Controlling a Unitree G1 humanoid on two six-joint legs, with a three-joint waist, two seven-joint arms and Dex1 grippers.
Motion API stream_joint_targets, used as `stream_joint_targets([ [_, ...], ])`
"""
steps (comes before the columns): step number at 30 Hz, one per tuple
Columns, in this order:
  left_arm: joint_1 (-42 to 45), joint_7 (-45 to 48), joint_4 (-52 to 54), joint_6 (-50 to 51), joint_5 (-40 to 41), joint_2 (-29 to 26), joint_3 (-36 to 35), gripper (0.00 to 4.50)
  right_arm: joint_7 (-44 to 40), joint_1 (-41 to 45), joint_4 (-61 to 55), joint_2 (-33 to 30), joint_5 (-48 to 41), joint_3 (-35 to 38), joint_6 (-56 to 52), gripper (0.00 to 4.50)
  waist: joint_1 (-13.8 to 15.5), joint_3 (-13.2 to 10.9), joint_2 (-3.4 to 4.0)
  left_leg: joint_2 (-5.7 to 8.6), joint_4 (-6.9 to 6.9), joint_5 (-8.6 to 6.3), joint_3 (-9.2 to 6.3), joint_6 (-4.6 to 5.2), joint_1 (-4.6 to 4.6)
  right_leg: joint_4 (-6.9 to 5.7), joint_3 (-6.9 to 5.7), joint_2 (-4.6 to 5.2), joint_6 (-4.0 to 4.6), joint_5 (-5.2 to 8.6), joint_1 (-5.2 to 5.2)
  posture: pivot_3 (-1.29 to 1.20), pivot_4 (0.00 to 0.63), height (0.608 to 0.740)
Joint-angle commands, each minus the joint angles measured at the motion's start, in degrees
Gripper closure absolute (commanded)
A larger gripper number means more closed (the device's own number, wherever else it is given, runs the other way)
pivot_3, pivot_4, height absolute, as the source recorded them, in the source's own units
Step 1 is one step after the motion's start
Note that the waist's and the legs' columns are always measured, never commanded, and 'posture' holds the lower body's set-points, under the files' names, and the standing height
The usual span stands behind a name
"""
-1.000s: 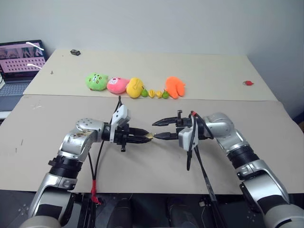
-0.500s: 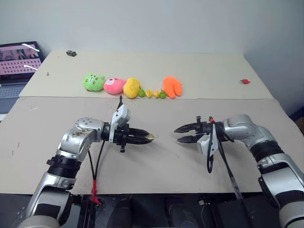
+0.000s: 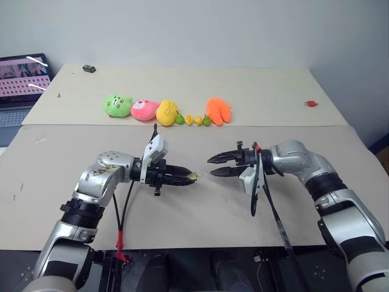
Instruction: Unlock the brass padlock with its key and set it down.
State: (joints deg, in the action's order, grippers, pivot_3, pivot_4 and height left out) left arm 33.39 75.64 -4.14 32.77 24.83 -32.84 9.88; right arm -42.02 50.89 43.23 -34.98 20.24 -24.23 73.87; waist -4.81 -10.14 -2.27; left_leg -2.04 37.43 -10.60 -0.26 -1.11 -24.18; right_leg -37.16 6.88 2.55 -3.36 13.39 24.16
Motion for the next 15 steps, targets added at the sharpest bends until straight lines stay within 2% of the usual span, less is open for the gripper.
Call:
stream_joint_targets([
  [1,0.7,0.2,2.1,-0.1,1.0,0.0,-0.4,3.67,-0.1,-0.2,-5.0,-0.1,-4.2,-1.1,-0.3,2.34,0.0,0.0,0.0,0.0,0.0,0.0,0.0,0.0,0.0,0.0,0.0,0.0,0.0,0.0,0.0,0.0,0.15,0.717],
  [7,0.6,0.3,2.1,-0.2,1.0,-0.1,-0.4,3.67,-1.4,-1.4,-10.0,-0.3,-7.6,-3.1,-2.4,2.34,0.1,0.0,0.0,-0.01,0.0,0.0,0.0,0.0,0.0,-0.01,0.0,0.0,0.0,0.0,-0.01,0.0,0.15,0.717],
  [15,0.6,0.2,2.2,-0.2,0.9,0.1,-0.2,3.67,-0.7,0.0,-9.6,2.3,-6.8,-3.4,-3.5,2.34,0.1,0.0,0.0,-0.01,0.0,0.0,0.0,0.0,0.0,-0.01,0.0,-0.01,0.0,0.0,0.01,0.0,0.15,0.717],
])
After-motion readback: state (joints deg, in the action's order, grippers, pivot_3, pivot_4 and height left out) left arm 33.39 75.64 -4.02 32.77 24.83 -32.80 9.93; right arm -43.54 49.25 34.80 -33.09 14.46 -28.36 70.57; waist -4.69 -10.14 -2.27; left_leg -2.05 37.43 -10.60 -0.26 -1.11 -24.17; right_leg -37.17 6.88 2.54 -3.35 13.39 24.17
